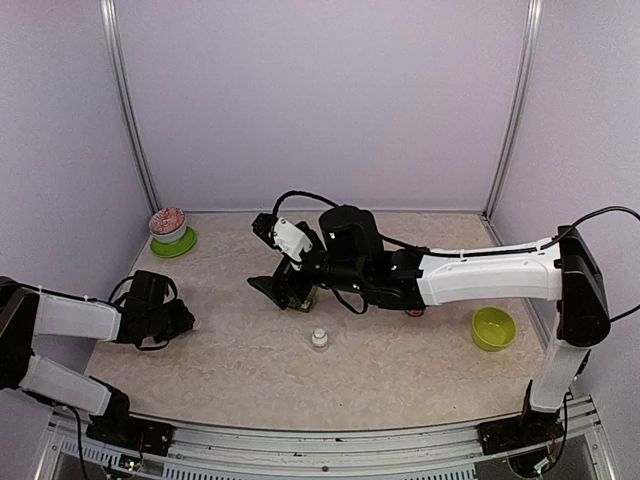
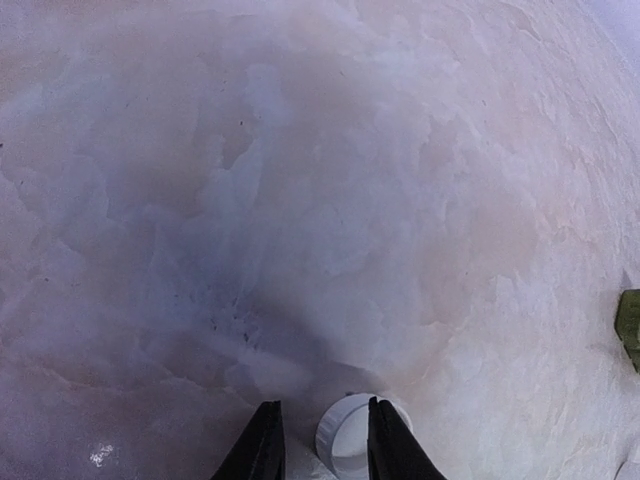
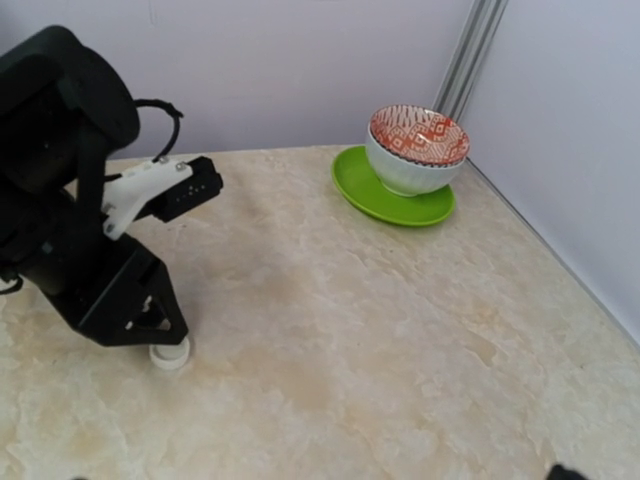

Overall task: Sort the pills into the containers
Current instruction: Pick up the lid of the pill bottle from the center of the board.

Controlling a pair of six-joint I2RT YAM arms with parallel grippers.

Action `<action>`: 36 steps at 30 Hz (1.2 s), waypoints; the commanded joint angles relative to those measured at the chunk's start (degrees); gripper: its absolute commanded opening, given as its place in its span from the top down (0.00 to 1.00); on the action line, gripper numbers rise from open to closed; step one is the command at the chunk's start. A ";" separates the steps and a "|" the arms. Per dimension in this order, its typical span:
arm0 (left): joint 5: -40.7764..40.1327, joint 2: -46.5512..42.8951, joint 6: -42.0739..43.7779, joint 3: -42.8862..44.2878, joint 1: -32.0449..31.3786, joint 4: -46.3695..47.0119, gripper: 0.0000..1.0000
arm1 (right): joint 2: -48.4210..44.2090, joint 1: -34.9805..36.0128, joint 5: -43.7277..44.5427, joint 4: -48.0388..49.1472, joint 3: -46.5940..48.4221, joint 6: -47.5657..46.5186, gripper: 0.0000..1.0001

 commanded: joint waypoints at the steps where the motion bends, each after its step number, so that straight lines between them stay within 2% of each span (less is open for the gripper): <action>1: 2.46 1.94 -0.05 0.36 0.85 1.34 0.76 | 0.14 -0.51 0.00 -0.75 1.04 0.12 0.03; 6: 4.19 2.72 -0.23 -0.14 1.03 2.51 0.91 | 0.18 -0.52 0.14 -0.77 1.06 -0.05 0.02; 14: 6.93 2.82 0.22 -0.66 1.15 3.73 1.00 | -0.17 -0.59 0.01 -1.15 1.20 -0.81 0.01; 27: 20.64 4.84 2.71 -1.73 1.12 12.84 1.00 | -1.31 -0.77 -12.17 -1.89 -4.01 -11.82 0.00; 32: 26.89 5.84 2.72 -1.52 0.25 15.65 1.00 | -1.79 -0.73 -16.24 3.30 -9.34 -17.79 0.00; 36: 29.49 6.07 3.41 0.20 -2.03 14.18 1.00 | -1.43 -0.78 -17.30 7.11 -12.40 -22.14 0.03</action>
